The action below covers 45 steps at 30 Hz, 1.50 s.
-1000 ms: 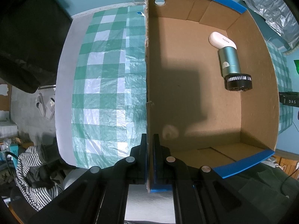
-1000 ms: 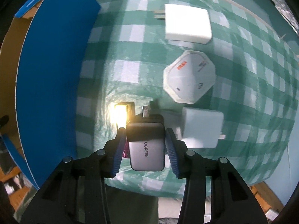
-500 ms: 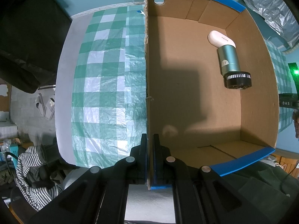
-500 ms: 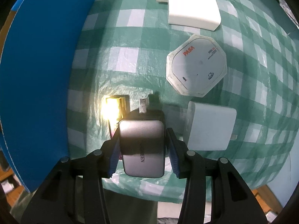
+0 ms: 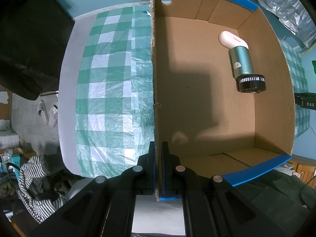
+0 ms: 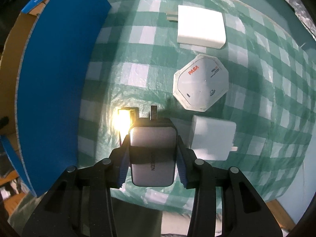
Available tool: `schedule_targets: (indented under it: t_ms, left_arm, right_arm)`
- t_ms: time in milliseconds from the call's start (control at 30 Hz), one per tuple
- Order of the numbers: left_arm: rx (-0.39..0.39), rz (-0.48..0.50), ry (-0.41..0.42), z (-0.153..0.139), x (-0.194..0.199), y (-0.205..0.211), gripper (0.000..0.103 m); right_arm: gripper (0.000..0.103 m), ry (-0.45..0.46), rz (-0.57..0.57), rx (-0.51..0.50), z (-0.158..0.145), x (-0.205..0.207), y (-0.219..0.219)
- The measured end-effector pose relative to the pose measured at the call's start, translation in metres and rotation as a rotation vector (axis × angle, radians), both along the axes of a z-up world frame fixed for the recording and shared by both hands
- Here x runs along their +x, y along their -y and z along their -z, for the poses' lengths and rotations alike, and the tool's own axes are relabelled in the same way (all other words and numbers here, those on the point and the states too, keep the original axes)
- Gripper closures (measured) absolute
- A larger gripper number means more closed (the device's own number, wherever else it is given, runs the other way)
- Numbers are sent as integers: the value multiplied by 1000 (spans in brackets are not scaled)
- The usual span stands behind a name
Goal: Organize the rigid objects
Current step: 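Carry the grey charger into the box and release it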
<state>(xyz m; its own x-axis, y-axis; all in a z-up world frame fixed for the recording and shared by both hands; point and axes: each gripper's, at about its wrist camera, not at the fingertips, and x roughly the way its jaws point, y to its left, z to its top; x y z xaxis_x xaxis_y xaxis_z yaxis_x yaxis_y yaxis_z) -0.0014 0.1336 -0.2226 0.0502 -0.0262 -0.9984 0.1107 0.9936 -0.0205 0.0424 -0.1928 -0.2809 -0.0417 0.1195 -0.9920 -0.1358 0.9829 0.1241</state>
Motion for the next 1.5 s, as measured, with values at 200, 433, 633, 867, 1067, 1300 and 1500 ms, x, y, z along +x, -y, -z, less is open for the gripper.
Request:
schedule_targets:
  t_ms: [200,433,633,867,1067,1300,1500]
  left_arm:
    - [2,1,-2,0,0,0,99]
    - [3,5,-2,0,1,0,99]
    - [5,6,-2,1,1,0,99]
    - [5,5,-4,0,1,1,99]
    - [6,2,-4,-1,1,1,99]
    - [6,-2,-6,-1,0,0,99]
    - [6,-1,-10,-1,-1,-1,99]
  right_arm:
    - [63,16,-33,10,-19,-2,-3]
    - [63,55,-83,17,-48,7,-13]
    - [63,89,-130,17,-82,22,-26]
    - [63,124,-197,22,-109,40,-52]
    - [63,158,-269,31,-127,55,-81]
    - [63,183,-354,40,-137,68,-119]
    - [63,176,-433,12,-130,74,-148]
